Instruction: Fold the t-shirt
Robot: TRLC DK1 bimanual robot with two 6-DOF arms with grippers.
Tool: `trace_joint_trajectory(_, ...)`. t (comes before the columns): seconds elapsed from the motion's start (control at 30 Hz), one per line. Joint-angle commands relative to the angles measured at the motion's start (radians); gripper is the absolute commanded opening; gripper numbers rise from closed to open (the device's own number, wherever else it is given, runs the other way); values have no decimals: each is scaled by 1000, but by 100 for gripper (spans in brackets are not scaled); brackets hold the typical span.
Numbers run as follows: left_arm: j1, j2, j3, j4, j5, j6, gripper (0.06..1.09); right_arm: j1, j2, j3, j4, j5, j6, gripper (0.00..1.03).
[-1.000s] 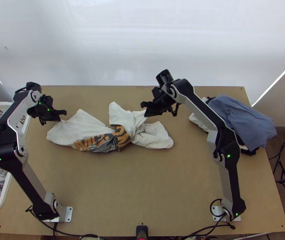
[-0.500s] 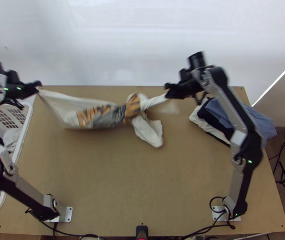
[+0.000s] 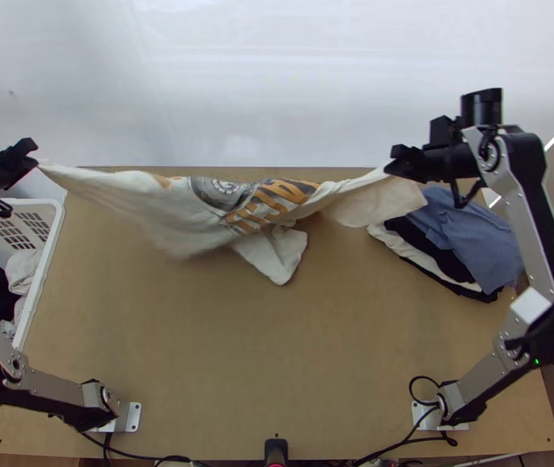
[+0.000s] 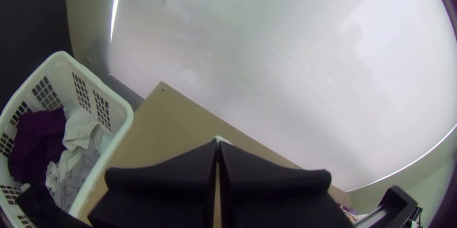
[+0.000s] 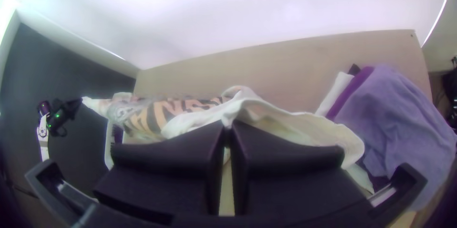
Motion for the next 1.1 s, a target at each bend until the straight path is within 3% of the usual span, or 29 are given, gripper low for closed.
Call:
trace_joint_trajectory(0.0, 12, -61, -29, -23, 7, -17, 9, -47, -108, -82, 1, -2, -18, 3)
trace_joint_trajectory(0.2, -40, -100, -199, -61, 7, 121, 10, -50, -137, -122, 1, -2, -26, 3)
trace_joint_trajectory(0.27, -55, -118, -302, 1, 2, 142, 10, -47, -139, -129, 1, -2, -29, 3)
trace_joint_trajectory(0.37, -84, -123, -483, 207, -67, 158, 53, -27, -134, -130, 1, -2, -32, 3)
trace_joint_trajectory(0.4, -80, -124, -514, 281, -67, 135, 73, -19, -133, -130, 1, -2, -32, 3)
trace_joint_trajectory(0.43, -77, -115, -522, 331, -58, 113, 100, -15, -130, -132, 1, -2, -32, 3)
trace_joint_trajectory(0.47, -77, -101, -500, 331, -10, 112, 104, -8, -128, -135, 1, -2, -33, 3)
trace_joint_trajectory(0.6, -118, -136, -434, 301, 16, 135, 104, 4, -125, -144, 3, 1, -35, 3)
trace_joint_trajectory(0.7, -192, -167, -354, 192, 2, 169, 104, 5, -119, -155, 4, 5, -40, 3)
trace_joint_trajectory(0.9, -491, -267, -413, 149, -96, 380, 104, 15, -116, -185, 35, 6, -35, 3)
trace_joint_trajectory(1.07, -779, -317, -583, 159, -248, 540, 104, 19, -111, -190, 43, 6, -33, 3)
